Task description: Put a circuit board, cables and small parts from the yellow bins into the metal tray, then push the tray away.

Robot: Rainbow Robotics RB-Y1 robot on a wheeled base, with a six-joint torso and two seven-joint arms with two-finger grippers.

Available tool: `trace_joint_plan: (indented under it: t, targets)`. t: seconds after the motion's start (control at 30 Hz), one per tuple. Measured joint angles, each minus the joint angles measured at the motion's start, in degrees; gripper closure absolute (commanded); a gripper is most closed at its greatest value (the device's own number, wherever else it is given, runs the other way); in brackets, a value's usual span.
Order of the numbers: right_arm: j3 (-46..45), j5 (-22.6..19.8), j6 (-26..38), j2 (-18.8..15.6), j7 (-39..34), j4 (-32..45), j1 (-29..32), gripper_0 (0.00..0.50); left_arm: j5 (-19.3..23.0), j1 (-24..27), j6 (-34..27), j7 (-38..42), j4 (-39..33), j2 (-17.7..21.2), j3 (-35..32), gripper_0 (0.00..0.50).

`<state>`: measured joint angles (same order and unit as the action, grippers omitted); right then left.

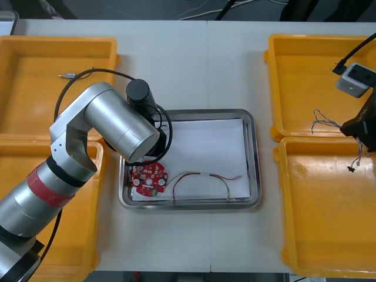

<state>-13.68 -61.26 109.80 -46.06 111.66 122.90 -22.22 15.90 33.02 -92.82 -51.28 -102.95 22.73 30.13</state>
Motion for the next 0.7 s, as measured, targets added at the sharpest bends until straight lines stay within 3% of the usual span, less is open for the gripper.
trace_joint_plan:
  t: [0.37,0.4,0.47,0.53,0.7]
  targets:
    - [0.5,-0.6,0.0,0.0,0.0,4.0,0.3,0.500,0.2,0.0,0.0,0.0,0.1,-0.4,0.2,0.500]
    - [0.7,-0.6,0.0,0.0,0.0,4.1,0.3,0.500,0.2,0.0,0.0,0.0,0.1,-0.4,0.2,0.482]
    - [0.9,-0.6,0.0,0.0,0.0,4.6,0.3,0.500,0.2,0.0,0.0,0.0,0.1,-0.5,0.2,0.354]
    - [1.1,-0.6,0.0,0.0,0.0,5.5,0.3,0.500,0.2,0.0,0.0,0.0,0.1,-0.5,0.2,0.181]
    - [2.4,1.0,0.0,0.0,0.0,7.4,0.3,0.500,0.1,0.0,0.0,0.0,0.1,-0.6,0.2,0.039]
